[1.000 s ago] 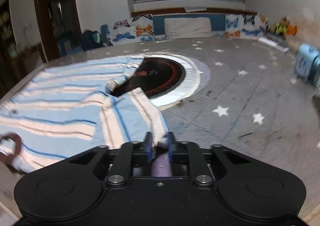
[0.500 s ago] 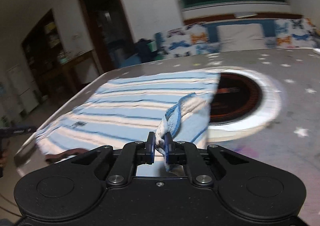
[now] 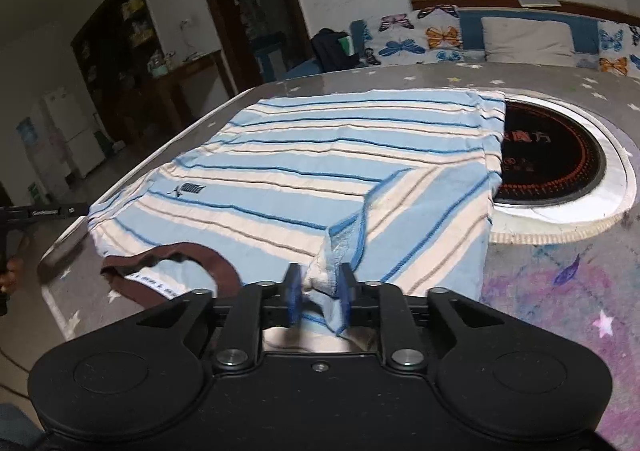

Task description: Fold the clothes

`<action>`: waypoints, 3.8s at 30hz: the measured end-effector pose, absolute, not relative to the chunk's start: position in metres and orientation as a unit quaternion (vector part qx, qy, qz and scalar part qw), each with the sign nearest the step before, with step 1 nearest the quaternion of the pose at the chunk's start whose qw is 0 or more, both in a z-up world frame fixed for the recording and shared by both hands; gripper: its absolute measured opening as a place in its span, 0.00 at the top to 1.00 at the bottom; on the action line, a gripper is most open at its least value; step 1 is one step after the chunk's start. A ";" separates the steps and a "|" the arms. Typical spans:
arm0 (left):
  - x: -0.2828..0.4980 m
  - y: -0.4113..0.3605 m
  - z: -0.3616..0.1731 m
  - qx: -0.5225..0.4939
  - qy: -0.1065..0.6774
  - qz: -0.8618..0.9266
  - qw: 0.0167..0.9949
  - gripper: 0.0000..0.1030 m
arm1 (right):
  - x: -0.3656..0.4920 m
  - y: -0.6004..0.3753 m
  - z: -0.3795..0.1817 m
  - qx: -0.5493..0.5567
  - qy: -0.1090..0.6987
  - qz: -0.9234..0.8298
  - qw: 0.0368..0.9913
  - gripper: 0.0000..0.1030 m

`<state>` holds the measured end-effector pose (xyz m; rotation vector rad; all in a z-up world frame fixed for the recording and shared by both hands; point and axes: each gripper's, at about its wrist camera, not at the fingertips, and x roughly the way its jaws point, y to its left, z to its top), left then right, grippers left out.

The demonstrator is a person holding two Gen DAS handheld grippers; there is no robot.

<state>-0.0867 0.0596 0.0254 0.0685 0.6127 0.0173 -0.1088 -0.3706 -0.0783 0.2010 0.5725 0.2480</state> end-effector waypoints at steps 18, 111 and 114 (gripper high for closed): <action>-0.075 0.082 0.020 -0.043 0.327 0.038 0.943 0.45 | -0.115 -0.381 -0.082 0.077 0.284 0.088 0.952 0.74; -0.041 -0.070 0.015 0.109 0.289 -0.299 0.903 0.90 | -0.092 -0.373 -0.076 0.031 0.295 0.107 0.949 0.60; -0.033 -0.065 0.010 0.074 0.315 -0.312 0.893 0.90 | -0.092 -0.371 -0.075 0.026 0.295 0.111 0.949 0.60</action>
